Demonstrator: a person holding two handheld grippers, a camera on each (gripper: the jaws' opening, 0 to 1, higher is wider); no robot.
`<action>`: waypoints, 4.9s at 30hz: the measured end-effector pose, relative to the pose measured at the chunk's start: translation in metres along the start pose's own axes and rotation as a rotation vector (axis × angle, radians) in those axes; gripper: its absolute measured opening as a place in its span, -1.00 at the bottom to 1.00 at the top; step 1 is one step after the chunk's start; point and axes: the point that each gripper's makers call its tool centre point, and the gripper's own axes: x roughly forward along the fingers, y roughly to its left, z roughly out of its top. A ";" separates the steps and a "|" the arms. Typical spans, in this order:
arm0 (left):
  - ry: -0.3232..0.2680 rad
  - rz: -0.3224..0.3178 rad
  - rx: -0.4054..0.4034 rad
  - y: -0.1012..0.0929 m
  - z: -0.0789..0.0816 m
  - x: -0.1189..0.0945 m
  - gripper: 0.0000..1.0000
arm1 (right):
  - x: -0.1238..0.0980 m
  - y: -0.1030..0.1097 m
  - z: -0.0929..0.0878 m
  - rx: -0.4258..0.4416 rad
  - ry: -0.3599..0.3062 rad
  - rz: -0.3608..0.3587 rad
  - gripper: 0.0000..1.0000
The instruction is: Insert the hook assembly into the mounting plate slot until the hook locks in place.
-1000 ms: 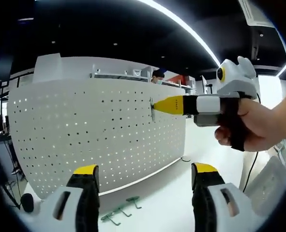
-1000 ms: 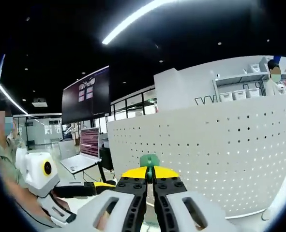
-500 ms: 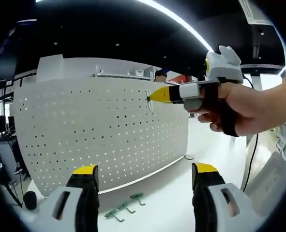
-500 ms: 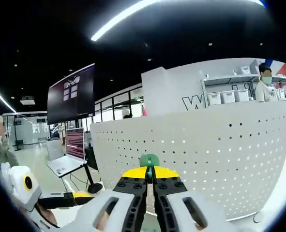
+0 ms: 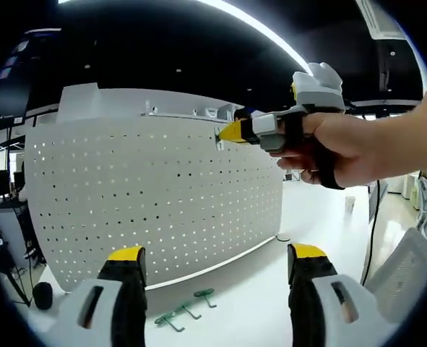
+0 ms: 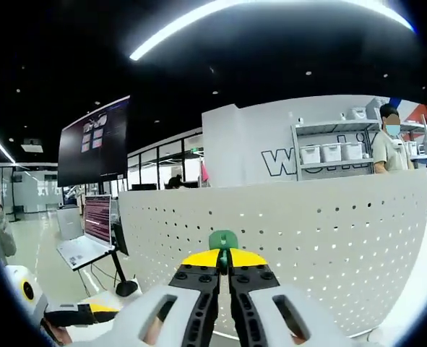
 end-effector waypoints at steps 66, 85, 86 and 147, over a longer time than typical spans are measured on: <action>-0.008 0.039 -0.065 0.010 -0.019 -0.010 0.54 | 0.085 0.000 -0.002 -0.034 -0.052 -0.163 -0.97; -0.012 0.033 -0.081 0.007 -0.020 -0.012 0.51 | 0.092 0.000 -0.006 0.043 -0.013 -0.291 -0.92; -0.011 0.034 -0.083 0.007 -0.021 -0.012 0.51 | 0.091 -0.001 -0.006 0.048 -0.015 -0.299 -0.92; 0.019 0.038 -0.012 0.012 -0.015 -0.017 0.51 | 0.067 0.021 -0.020 0.015 -0.003 0.052 -0.12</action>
